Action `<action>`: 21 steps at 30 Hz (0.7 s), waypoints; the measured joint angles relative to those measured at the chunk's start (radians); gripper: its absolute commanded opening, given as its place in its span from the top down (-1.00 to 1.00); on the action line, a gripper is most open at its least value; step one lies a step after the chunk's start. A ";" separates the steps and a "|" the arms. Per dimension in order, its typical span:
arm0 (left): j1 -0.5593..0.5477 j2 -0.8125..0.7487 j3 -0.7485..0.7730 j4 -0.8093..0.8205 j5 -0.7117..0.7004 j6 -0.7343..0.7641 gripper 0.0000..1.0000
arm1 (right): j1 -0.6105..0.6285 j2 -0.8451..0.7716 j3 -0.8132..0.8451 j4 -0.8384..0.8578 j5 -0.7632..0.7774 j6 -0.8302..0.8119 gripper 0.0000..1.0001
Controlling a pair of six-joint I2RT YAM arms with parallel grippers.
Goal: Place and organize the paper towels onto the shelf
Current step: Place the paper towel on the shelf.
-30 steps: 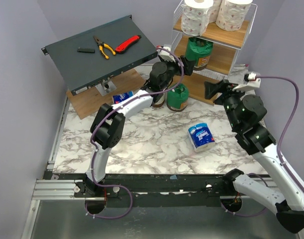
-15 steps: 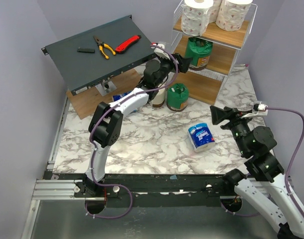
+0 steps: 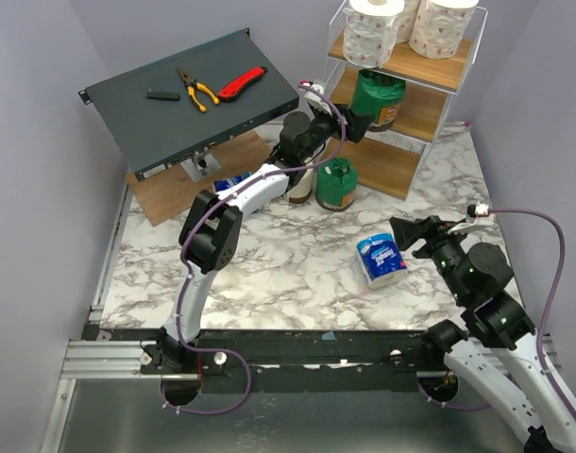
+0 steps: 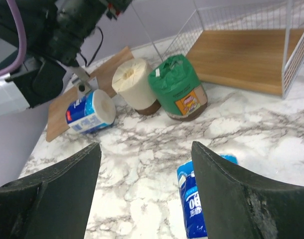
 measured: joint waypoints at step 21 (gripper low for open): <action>-0.050 0.156 0.268 -0.041 0.063 -0.001 -0.97 | 0.000 -0.023 -0.084 -0.030 -0.111 0.079 -0.51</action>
